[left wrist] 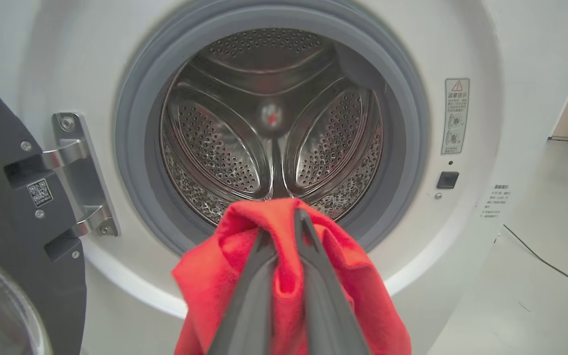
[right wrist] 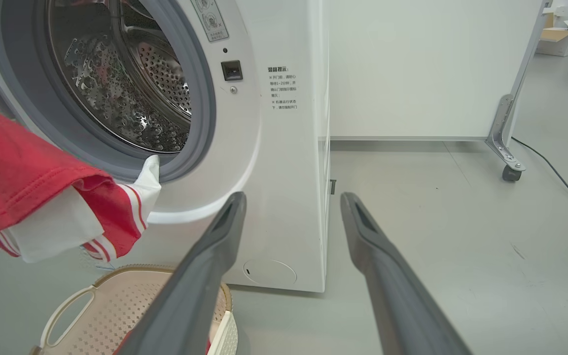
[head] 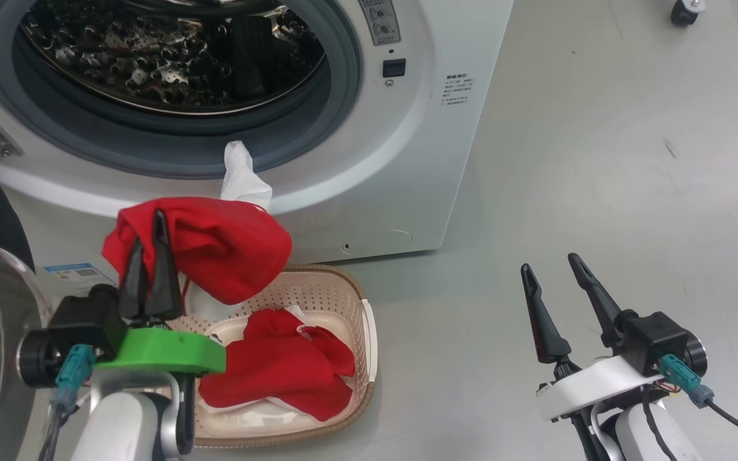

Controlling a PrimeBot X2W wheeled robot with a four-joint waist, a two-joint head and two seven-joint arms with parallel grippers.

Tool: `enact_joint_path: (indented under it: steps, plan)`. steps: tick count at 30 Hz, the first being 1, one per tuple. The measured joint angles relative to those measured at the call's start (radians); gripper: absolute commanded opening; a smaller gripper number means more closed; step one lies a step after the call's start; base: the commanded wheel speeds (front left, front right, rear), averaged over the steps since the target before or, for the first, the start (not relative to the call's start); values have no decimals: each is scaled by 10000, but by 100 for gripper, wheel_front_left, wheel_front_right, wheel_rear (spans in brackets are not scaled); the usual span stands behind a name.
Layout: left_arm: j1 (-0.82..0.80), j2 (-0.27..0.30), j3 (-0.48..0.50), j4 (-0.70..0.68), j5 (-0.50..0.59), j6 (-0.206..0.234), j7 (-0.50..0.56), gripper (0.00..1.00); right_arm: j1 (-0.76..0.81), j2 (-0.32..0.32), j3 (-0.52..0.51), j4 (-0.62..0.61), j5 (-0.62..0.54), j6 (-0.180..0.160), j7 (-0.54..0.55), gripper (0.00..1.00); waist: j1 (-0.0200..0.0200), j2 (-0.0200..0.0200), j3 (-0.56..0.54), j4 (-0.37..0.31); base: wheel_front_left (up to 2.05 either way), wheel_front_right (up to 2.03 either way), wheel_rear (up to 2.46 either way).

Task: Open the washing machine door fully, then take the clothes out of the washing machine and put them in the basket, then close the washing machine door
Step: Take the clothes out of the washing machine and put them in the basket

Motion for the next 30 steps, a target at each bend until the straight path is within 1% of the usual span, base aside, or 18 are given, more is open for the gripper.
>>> enact_joint_path:
  steps: [8,15,18,25,30]
  plan:
    - [221,-59,-121,761,-311,2,213,0,-58,0,109,-253,-13,2,2,100,0,0,506,-108,0,0,0]
    - [106,-90,-293,1578,-368,4,284,0,-345,-2,98,-495,-12,2,0,100,0,0,1228,-246,0,0,0]
    - [-154,-94,-284,2056,-376,4,357,0,-575,-2,119,-600,35,84,0,100,0,0,1585,-315,0,0,0]
    - [-995,-104,-276,3275,-374,6,556,0,-1123,-4,274,-719,176,104,0,100,0,0,2407,-584,0,0,0]
    - [-1567,-109,-299,4360,-374,6,978,0,-1453,-6,332,-755,332,111,0,100,1,0,2934,-862,0,0,0]
